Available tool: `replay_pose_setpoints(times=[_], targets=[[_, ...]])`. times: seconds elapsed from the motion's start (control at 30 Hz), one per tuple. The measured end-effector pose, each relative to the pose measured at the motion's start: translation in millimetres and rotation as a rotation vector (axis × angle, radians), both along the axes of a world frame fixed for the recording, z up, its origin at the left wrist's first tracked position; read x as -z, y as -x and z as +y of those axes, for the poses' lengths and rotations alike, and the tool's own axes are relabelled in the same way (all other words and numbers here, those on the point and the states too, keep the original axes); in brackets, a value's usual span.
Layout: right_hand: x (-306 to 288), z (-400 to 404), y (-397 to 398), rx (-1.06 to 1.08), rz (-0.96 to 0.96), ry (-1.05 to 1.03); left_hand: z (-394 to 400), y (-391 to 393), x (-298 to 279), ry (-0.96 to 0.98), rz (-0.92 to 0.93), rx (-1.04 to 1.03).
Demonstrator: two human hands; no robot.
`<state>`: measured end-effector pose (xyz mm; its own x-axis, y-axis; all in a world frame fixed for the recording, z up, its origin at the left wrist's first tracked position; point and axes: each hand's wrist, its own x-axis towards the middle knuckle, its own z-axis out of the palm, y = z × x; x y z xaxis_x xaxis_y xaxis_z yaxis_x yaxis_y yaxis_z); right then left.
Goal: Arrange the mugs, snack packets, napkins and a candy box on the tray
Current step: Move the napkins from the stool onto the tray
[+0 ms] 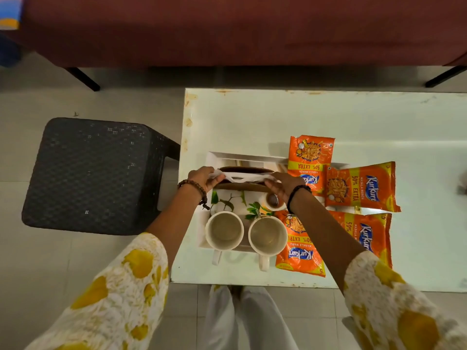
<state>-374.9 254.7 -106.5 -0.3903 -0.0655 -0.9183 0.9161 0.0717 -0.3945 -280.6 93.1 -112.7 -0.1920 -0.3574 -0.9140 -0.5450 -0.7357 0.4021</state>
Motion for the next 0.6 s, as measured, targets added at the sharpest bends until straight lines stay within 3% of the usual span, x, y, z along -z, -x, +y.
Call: replay_pose_setpoints(times=[0.07, 0.17, 0.27, 0.33, 0.5, 0.6], targets=[[2.6, 2.6, 1.1, -0.092, 0.031, -0.046, -0.7, -1.9, 2.8, 0.075, -0.050, 0.125], [4.1, 7.4, -2.4, -0.385, 0.255, -0.281, -0.2, -9.3, 12.3, 0.312, -0.095, 0.256], [1.0, 8.1, -8.7, -0.679, 0.545, -0.394, 5.0, -17.0, 17.9, 0.345, -0.047, 0.286], [1.8, 8.0, -9.9, -0.852, 0.631, -0.380, 9.3, -19.2, 20.6, 0.381, -0.022, 0.371], [7.6, 17.6, -10.1, -0.940, 0.703, -0.480, 12.9, -21.5, 24.3, 0.339, 0.051, 0.530], [10.6, 25.4, -4.5, -1.001, 0.809, -0.525, 11.5, -22.3, 28.9, 0.653, -0.003, 0.771]])
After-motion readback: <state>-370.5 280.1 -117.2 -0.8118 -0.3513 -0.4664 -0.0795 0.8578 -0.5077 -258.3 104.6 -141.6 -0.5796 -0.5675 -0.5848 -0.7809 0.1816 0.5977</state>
